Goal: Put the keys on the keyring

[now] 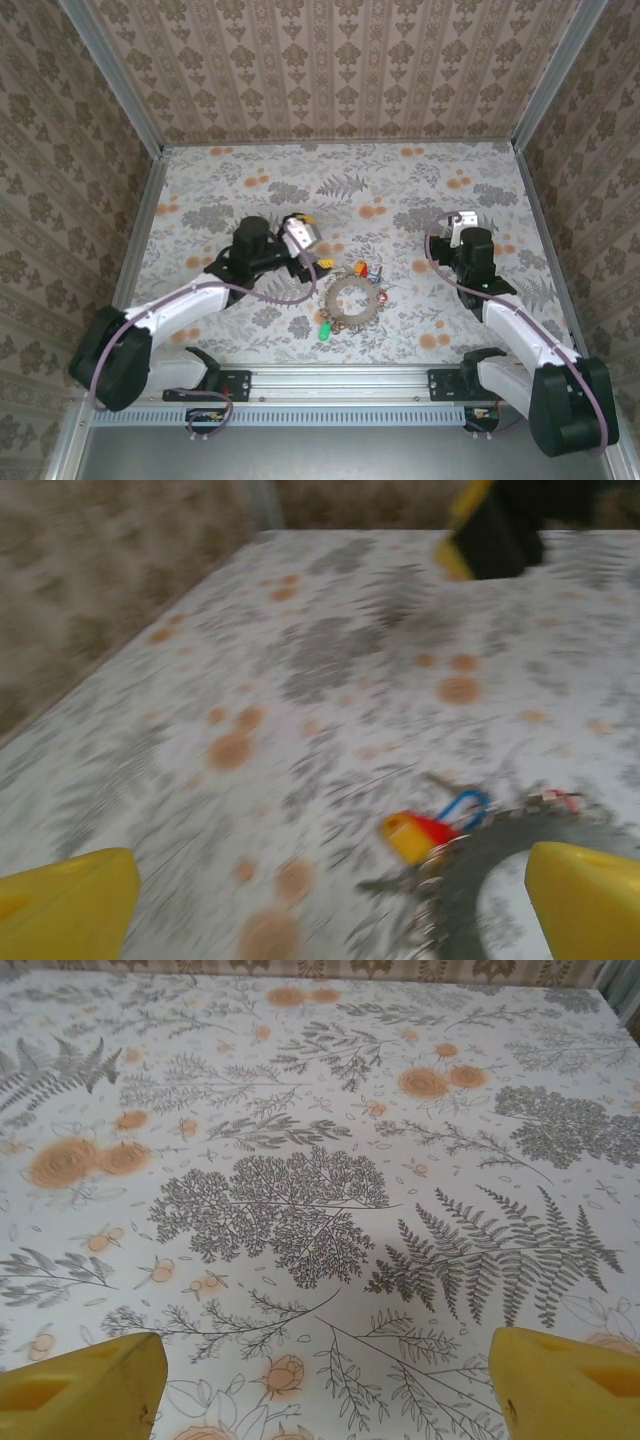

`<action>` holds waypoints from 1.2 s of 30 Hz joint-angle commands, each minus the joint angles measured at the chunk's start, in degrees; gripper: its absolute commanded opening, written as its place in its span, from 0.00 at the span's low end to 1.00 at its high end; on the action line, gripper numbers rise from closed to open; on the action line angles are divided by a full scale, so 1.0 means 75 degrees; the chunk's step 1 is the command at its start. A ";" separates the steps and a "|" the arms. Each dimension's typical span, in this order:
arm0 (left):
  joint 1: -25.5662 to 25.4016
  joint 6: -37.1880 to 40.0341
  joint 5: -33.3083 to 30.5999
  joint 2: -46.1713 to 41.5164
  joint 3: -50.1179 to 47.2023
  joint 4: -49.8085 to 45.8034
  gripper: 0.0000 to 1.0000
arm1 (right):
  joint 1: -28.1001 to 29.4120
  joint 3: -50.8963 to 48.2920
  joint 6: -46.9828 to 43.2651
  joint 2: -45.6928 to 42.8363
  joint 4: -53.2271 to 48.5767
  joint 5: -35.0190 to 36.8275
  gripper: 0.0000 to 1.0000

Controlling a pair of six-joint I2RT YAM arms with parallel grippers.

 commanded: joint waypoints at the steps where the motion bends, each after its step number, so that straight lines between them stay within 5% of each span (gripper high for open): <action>1: 0.0567 -0.0721 -0.1534 -0.0895 -0.0494 0.0526 1.00 | -0.0035 -0.0237 -0.0486 0.0606 0.1825 0.0047 0.85; 7: 0.2137 -0.1436 -0.3082 -0.2251 -0.1316 0.0133 1.00 | -0.0056 0.0024 -0.0955 0.2152 0.3093 -0.0690 0.82; 15: 0.4021 -0.1871 -0.2956 -0.2753 -0.2085 0.0011 1.00 | -0.0527 -0.0188 -0.0350 0.3439 0.4911 -0.1449 0.80; 17: 0.4224 -0.1822 -0.2802 -0.2652 -0.2219 0.0121 1.00 | -0.0538 -0.0525 -0.0276 0.3861 0.6107 -0.1251 0.81; 19: 0.4334 -0.1736 -0.2788 -0.2514 -0.2328 0.0289 1.00 | -0.0539 -0.0317 -0.0061 0.3654 0.5363 -0.0804 0.83; 21: 0.4443 -0.1650 -0.2809 -0.2362 -0.2452 0.0594 1.00 | -0.0545 0.0045 -0.0010 0.3756 0.4840 -0.0675 1.00; 36: 0.4986 -0.1556 -0.1209 0.1121 -0.2183 0.3866 1.00 | -0.0575 0.0032 0.0090 0.3758 0.4845 -0.0532 0.99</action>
